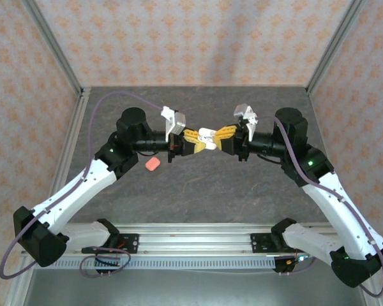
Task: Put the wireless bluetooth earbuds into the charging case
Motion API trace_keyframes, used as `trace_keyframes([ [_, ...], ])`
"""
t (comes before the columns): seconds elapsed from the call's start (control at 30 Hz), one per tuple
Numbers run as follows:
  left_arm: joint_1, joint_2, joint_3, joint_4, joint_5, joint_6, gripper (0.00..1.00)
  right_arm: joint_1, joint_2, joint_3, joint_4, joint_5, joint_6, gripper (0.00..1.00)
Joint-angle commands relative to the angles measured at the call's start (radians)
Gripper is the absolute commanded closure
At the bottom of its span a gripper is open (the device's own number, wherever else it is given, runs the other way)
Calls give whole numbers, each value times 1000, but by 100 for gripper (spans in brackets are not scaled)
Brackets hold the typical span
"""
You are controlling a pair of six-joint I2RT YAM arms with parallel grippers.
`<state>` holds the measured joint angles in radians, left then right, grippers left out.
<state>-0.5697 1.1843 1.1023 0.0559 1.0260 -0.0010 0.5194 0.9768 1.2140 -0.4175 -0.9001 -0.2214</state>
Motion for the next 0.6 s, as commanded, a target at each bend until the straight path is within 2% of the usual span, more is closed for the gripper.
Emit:
trace_keyframes([
  [0.0,-2,-23,1,45,-19,-2,100,24,-15,-19,19,-98,-23,79],
  [0.57,-3,-34,-16,48,-34,-1,100,26,6,0,17,-86,36,65],
])
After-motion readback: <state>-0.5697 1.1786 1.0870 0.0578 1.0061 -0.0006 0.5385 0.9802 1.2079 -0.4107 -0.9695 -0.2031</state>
